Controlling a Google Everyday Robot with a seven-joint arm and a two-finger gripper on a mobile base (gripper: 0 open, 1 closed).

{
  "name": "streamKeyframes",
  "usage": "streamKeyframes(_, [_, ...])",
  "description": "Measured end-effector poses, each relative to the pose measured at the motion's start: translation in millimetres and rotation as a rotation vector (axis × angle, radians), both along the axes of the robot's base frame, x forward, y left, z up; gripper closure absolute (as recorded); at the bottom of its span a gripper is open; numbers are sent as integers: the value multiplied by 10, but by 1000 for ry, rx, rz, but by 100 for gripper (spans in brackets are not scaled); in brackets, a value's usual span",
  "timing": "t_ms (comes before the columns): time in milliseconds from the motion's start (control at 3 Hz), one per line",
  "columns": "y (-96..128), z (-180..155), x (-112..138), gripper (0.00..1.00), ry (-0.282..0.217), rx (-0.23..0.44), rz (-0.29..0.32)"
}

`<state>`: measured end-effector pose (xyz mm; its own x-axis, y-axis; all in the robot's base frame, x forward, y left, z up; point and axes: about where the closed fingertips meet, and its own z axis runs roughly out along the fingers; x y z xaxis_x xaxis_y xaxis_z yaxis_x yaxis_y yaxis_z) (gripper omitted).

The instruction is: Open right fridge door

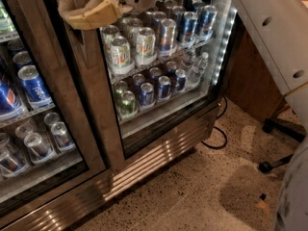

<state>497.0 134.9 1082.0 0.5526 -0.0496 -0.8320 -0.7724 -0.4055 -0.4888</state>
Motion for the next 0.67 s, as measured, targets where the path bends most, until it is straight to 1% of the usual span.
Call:
streamKeyframes(333, [0,0,0,100,0,0,0])
streamKeyframes(667, [-8,4,-51,100,13,-16,-13])
